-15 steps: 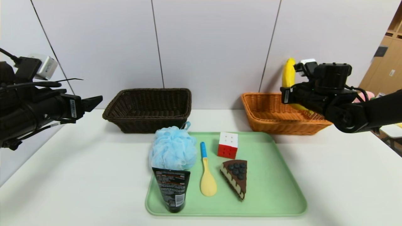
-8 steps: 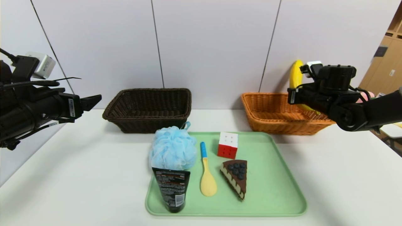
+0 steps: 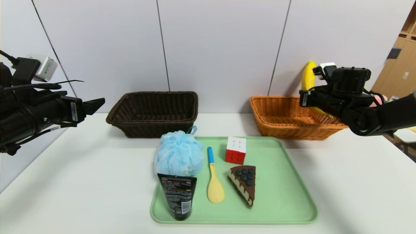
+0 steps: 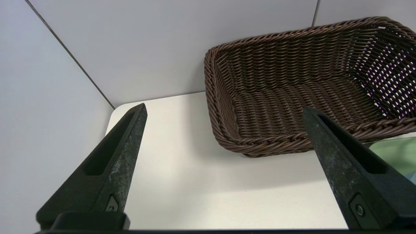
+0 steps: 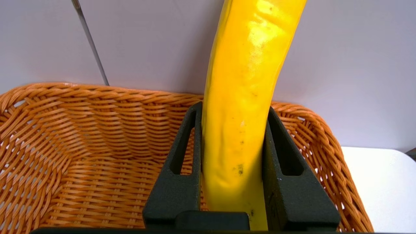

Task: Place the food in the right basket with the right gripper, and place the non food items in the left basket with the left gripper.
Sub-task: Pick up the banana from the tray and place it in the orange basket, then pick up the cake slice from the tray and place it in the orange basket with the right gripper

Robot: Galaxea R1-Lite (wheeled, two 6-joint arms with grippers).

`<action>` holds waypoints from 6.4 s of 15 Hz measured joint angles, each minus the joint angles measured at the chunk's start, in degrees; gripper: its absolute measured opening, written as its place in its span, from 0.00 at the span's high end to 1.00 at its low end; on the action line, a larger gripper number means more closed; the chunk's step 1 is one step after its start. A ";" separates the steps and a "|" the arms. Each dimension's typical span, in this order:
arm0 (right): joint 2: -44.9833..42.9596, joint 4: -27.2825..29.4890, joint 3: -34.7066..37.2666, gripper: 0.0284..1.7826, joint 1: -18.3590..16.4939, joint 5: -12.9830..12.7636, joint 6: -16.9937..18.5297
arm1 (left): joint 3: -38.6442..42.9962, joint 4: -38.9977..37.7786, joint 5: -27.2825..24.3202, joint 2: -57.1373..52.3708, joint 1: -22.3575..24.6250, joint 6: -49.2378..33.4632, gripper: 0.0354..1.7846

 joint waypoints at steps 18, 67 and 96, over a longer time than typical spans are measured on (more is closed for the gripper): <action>-4.53 3.04 0.11 0.16 2.06 0.29 -1.71 | -0.02 0.00 0.09 -0.05 0.00 -0.02 0.06; -8.34 56.36 2.72 0.32 42.41 -8.13 29.01 | 5.27 -0.09 0.11 -1.34 0.00 -0.37 0.06; -16.47 38.40 -6.70 0.59 5.67 -3.60 7.77 | 5.44 -0.09 0.09 -1.13 0.00 -0.46 0.06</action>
